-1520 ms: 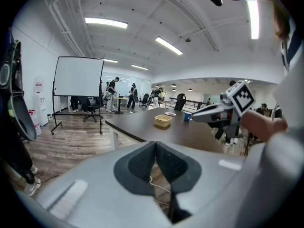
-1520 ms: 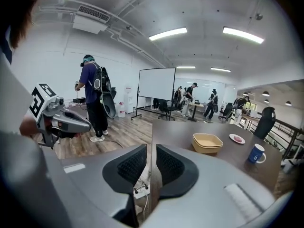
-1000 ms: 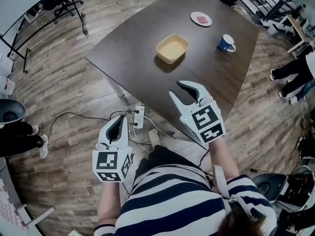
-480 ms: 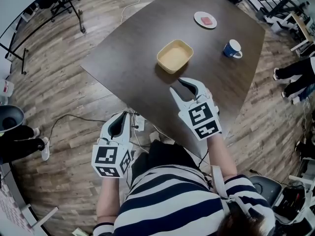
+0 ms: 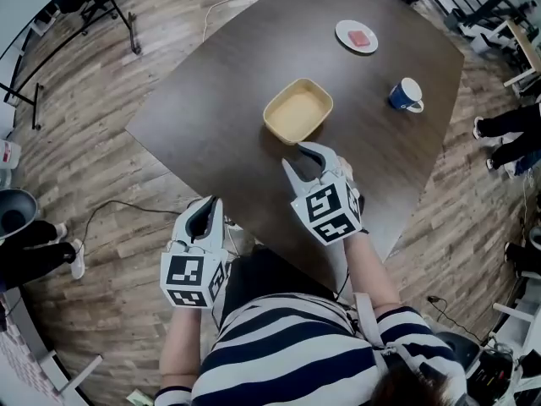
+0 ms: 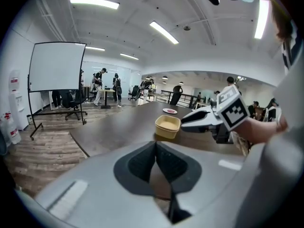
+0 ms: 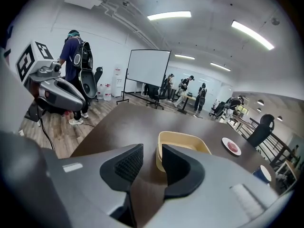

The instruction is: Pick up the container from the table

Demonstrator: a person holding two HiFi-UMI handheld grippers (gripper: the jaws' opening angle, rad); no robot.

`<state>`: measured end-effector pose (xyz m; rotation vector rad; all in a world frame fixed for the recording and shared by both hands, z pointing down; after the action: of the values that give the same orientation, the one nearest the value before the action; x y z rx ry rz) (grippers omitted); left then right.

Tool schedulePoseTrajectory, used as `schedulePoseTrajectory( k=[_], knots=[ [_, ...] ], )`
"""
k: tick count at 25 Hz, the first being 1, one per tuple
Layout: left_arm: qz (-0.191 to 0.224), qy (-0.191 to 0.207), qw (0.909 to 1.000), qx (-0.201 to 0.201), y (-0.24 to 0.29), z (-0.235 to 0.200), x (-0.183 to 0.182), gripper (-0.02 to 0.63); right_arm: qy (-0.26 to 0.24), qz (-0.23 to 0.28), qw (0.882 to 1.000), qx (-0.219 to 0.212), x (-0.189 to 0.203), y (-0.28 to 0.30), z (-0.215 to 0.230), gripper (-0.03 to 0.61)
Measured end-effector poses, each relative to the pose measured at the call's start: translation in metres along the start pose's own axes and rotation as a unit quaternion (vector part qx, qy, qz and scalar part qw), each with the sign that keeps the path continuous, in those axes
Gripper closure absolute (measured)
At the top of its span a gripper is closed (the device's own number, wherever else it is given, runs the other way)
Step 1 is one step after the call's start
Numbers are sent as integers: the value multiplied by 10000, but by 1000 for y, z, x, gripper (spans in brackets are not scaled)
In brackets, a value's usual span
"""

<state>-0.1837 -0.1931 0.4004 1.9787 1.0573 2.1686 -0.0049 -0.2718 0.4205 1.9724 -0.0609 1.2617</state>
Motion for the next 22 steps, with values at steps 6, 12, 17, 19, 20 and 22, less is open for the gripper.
schedulePoseTrajectory(
  k=[6, 12, 17, 19, 20, 22],
  knots=[
    [-189, 41, 9998, 61, 30, -4, -2, 614, -349, -40, 9994, -25, 7, 36, 7, 466],
    [-306, 154, 9993, 128, 53, -1, -3, 614, -507, -110, 9986, -30, 14, 63, 20, 466],
    [-368, 139, 9992, 45, 65, -13, -4, 614, -602, -158, 9979, -178, 17, 76, 18, 466],
    [-395, 133, 9991, 18, 70, -14, -3, 614, -736, -221, 9969, -179, 23, 80, 17, 466],
    [-407, 136, 9991, 4, 73, -14, -2, 614, -826, -242, 9962, -154, 25, 82, 18, 466],
    [-438, 149, 9989, -18, 77, -15, 0, 614, -993, -256, 9947, -90, 28, 85, 19, 466]
  ],
)
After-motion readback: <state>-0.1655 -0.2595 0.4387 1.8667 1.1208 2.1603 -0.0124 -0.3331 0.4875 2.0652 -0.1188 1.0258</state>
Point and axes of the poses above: the fingertips, and each gripper's own axes: y forward along the fingers, z to its right, x out of its underside, the point moved 4 cm from there along -y, backward along the fingers, and after that the axes turned 5 degrees about y, right-handed, at the moved point
